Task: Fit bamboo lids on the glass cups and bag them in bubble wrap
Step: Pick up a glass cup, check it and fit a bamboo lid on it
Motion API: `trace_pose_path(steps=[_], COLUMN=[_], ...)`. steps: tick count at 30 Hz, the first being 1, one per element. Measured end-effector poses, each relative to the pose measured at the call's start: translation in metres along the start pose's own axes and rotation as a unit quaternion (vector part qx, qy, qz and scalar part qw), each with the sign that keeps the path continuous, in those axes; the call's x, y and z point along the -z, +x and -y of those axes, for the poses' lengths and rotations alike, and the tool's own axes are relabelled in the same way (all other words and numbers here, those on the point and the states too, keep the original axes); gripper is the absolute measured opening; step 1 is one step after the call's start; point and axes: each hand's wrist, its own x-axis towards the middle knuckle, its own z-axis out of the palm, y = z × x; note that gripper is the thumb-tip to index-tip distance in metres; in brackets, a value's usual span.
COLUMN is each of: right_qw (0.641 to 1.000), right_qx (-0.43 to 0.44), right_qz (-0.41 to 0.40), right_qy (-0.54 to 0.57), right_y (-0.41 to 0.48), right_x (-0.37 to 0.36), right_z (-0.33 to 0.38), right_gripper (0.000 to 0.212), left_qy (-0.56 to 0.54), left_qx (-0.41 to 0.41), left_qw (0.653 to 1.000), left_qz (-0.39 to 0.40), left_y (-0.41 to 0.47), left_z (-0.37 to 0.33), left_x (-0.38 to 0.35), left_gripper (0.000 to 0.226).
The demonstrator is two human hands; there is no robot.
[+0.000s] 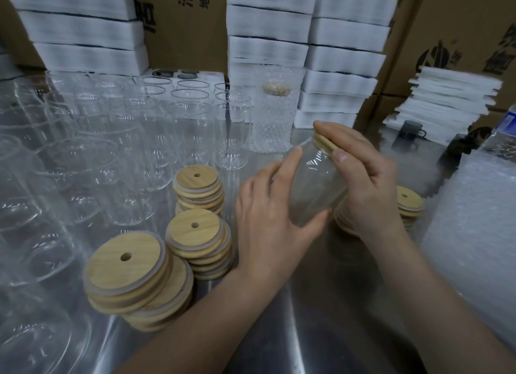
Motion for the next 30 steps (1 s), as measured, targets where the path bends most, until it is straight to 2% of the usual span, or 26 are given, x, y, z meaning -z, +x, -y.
trace_pose_path(steps=[13,18,20,21,23,25,26,28,30], right_qw=[0.999,0.997,0.997,0.993,0.962,0.895,0.855,0.795,0.771], right_qx=[-0.010,-0.035,-0.065,-0.082,-0.118,-0.189,-0.242,-0.358,-0.430], right_qz=[0.026,0.056,0.020,-0.027,-0.133,-0.173,-0.162,-0.120,-0.080], right_qy=[-0.045,-0.031,-0.046,-0.081,-0.208,-0.366,-0.429,-0.476,-0.462], right_y=[-0.002,0.001,0.004,0.006,0.011,0.017,0.019,0.018,0.014], right_x=[-0.007,-0.003,0.001,0.005,0.020,0.043,0.057,0.081,0.098], right_z=[0.004,0.012,0.017,0.019,0.023,0.020,0.017,0.009,0.000], right_gripper=[0.038,0.043,0.040,0.039,0.038,0.038,0.038,0.041,0.045], left_qy=[-0.047,-0.065,-0.096,-0.116,-0.144,-0.159,-0.163,-0.166,-0.166], left_qx=[0.005,0.025,0.042,0.059,0.096,0.122,0.131,0.148,0.168], left_qw=[0.999,0.997,0.994,0.990,0.984,0.979,0.977,0.974,0.970], left_qz=[-0.022,-0.032,-0.043,-0.047,-0.050,-0.047,-0.047,-0.048,-0.049], left_y=[-0.001,-0.001,-0.001,-0.001,-0.001,0.000,0.001,0.004,0.006], left_z=[0.003,0.002,0.001,0.001,0.000,0.002,0.003,0.006,0.008], left_x=[0.000,-0.002,-0.002,-0.003,-0.002,-0.002,-0.002,-0.003,-0.004], left_gripper=[0.081,0.089,0.089,0.089,0.088,0.087,0.086,0.085,0.086])
